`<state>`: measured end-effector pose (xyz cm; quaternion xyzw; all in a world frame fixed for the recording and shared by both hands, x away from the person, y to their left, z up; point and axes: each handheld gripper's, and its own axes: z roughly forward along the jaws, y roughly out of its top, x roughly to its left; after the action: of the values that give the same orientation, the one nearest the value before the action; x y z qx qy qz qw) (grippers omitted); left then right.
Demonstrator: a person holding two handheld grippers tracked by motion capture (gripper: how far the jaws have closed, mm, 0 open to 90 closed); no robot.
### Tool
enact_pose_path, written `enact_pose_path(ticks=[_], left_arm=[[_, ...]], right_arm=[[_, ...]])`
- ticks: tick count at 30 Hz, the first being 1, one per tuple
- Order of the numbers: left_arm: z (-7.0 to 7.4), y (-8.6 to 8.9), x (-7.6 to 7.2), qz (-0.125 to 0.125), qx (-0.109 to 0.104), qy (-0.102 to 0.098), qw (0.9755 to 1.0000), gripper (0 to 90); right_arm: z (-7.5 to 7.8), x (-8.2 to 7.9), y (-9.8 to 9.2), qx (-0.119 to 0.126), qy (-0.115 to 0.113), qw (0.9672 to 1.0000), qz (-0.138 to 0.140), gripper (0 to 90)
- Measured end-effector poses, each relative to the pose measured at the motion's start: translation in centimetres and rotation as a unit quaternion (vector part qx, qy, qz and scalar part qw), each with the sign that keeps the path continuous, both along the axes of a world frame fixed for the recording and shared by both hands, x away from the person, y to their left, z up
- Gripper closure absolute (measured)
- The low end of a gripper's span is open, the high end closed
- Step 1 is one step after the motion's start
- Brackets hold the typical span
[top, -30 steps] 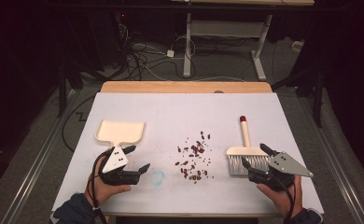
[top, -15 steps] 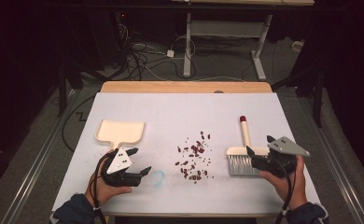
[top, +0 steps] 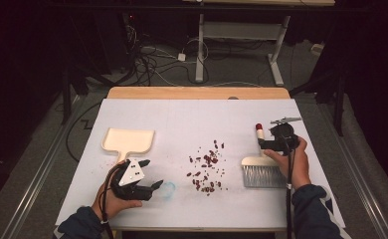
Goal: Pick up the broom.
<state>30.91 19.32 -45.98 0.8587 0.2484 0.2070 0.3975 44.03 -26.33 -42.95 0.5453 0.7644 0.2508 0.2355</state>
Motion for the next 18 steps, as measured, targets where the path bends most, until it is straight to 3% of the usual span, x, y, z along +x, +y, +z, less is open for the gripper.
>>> enact_pose_path(ticks=[6,8,12,18], left_arm=[[-0.1,0.1,0.0,0.001,0.004,0.003,1.0000,21.2],[-0.1,0.1,0.0,0.002,0.004,0.004,1.0000,21.3],[-0.2,0.1,-0.1,0.001,0.007,0.007,0.9999,21.6],[-0.3,-0.1,-0.1,-0.002,0.008,0.010,0.9999,21.7]], right_arm=[[-2.5,2.5,0.4,0.007,0.063,0.9979,-0.016,35.9],[-2.7,2.7,0.3,0.007,0.061,0.9980,-0.014,40.2],[-2.5,2.8,0.7,0.001,0.062,0.9980,0.008,59.8],[-2.5,2.6,0.8,0.004,0.056,0.9984,0.010,63.9]])
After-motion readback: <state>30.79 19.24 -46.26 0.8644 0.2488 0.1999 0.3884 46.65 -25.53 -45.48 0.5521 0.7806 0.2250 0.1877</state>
